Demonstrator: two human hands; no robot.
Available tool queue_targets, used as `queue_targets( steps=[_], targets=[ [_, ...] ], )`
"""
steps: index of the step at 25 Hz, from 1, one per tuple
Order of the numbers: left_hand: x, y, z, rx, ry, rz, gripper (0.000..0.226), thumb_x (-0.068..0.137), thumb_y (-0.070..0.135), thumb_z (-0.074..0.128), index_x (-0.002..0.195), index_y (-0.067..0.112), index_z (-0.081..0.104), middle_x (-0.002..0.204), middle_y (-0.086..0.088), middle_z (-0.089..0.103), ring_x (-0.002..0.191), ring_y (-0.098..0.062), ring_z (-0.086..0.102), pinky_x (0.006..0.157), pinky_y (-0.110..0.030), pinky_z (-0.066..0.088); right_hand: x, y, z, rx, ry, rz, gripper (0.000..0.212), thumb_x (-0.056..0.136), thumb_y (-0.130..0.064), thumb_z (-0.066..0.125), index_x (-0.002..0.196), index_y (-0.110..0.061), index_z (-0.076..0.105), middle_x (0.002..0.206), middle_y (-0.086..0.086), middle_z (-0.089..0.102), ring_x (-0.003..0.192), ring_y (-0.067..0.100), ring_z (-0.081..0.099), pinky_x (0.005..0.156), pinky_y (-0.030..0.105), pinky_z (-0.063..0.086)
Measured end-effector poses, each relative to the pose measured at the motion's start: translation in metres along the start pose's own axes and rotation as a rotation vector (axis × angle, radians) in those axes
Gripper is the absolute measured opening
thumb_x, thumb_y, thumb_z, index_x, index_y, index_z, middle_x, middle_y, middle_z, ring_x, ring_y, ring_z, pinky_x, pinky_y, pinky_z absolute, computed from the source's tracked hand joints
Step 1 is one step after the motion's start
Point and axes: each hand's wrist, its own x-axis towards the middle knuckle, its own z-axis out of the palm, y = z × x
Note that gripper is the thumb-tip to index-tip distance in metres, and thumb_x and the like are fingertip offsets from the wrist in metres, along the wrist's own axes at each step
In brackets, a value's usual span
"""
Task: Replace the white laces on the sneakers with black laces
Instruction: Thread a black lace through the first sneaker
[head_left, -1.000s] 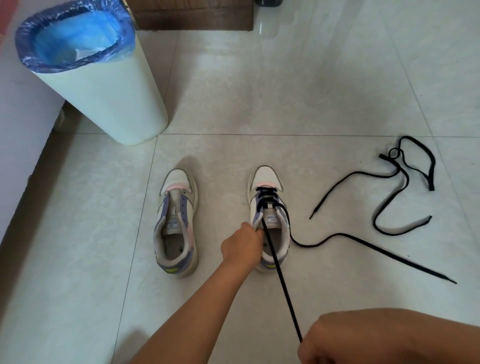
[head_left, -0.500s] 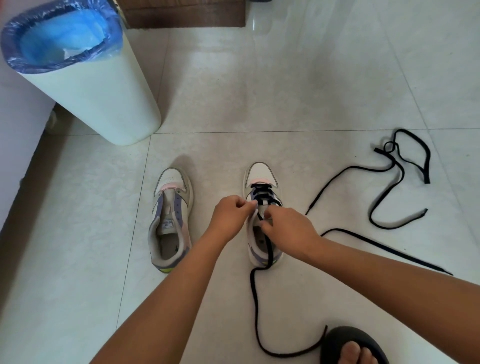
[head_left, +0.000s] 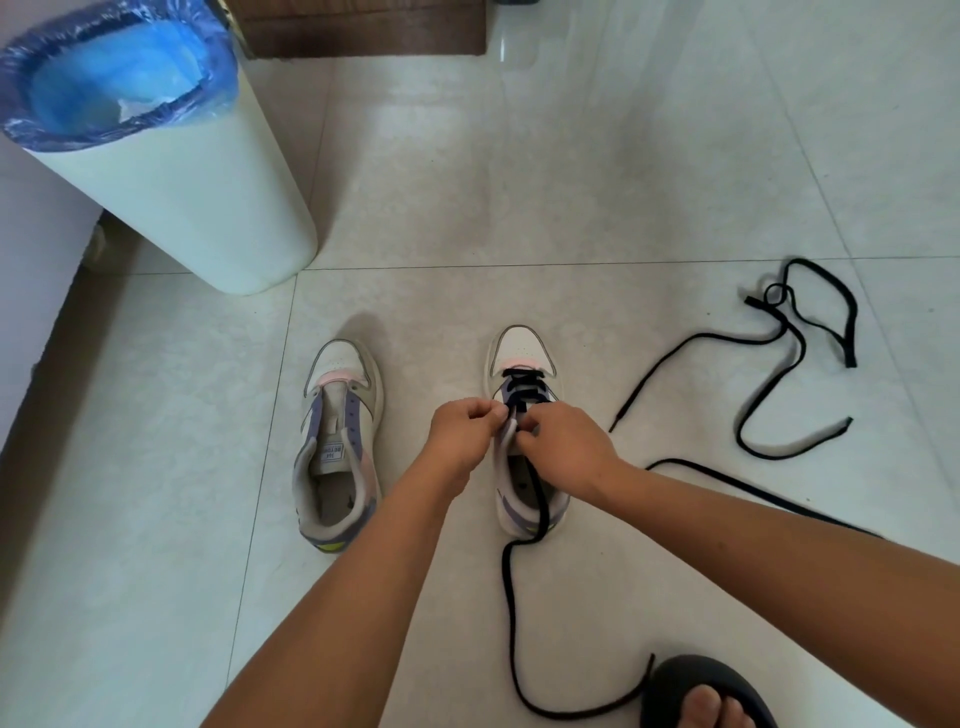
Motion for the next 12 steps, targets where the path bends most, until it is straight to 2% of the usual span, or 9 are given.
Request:
queue_targets(
  steps=[1,3,5,8,10,12],
  targets=[
    [0.000,-0.006,-0.001,-0.060,-0.049,-0.011,0.018,0.095,0.014,0.052,0.080,0.016,0.061,0.073,0.002,0.057,0.066,-0.009,0.049,0.051,-0.010,0.038,0.003,0.001,0.000,0.088,-0.035,0.018,0.023,0.089,-0.015,0.046,0.073,-0.006,0.059,0.071,0.008,0.059,0.064,0.021,0.054,0.061,0.031,0.041],
    [0.001,-0.024,-0.002,-0.167,-0.104,-0.012,0.019,0.097,0.017,0.050,0.081,0.020,0.060,0.079,-0.002,0.055,0.073,-0.018,0.043,0.055,-0.017,0.035,0.006,0.002,-0.003,0.249,-0.116,0.042,0.031,0.089,-0.007,0.042,0.059,-0.008,0.047,0.056,0.008,0.052,0.052,0.020,0.046,0.057,0.031,0.038],
    [0.003,-0.036,0.000,-0.223,-0.094,-0.011,0.022,0.097,0.017,0.050,0.078,0.022,0.060,0.079,-0.004,0.054,0.073,-0.020,0.039,0.056,-0.022,0.032,0.007,0.001,-0.004,0.336,-0.148,0.064,0.031,0.089,-0.004,0.042,0.059,-0.010,0.047,0.049,0.006,0.048,0.044,0.016,0.042,0.047,0.025,0.035],
    [0.000,-0.028,0.003,-0.133,-0.003,0.063,0.019,0.096,0.016,0.051,0.080,0.019,0.060,0.076,0.003,0.057,0.067,-0.010,0.045,0.051,-0.011,0.037,0.007,0.001,-0.004,0.401,-0.147,0.115,0.025,0.089,-0.002,0.042,0.068,-0.010,0.054,0.048,0.004,0.048,0.037,0.009,0.042,0.038,0.016,0.032],
    [-0.008,-0.021,0.003,-0.058,0.098,0.125,0.009,0.096,0.017,0.050,0.092,0.015,0.058,0.077,0.003,0.056,0.067,-0.008,0.049,0.051,-0.006,0.039,0.010,0.000,-0.003,0.329,-0.145,0.102,0.026,0.087,-0.002,0.044,0.063,-0.009,0.051,0.052,0.006,0.050,0.043,0.013,0.045,0.047,0.021,0.037],
    [-0.024,-0.023,0.004,0.032,0.132,0.146,0.019,0.097,0.021,0.047,0.114,0.015,0.050,0.084,0.001,0.053,0.069,-0.009,0.051,0.059,-0.009,0.042,0.010,0.000,0.001,0.140,-0.122,0.045,0.022,0.088,-0.007,0.046,0.066,-0.010,0.050,0.069,0.009,0.054,0.063,0.023,0.052,0.061,0.027,0.039]
  ],
)
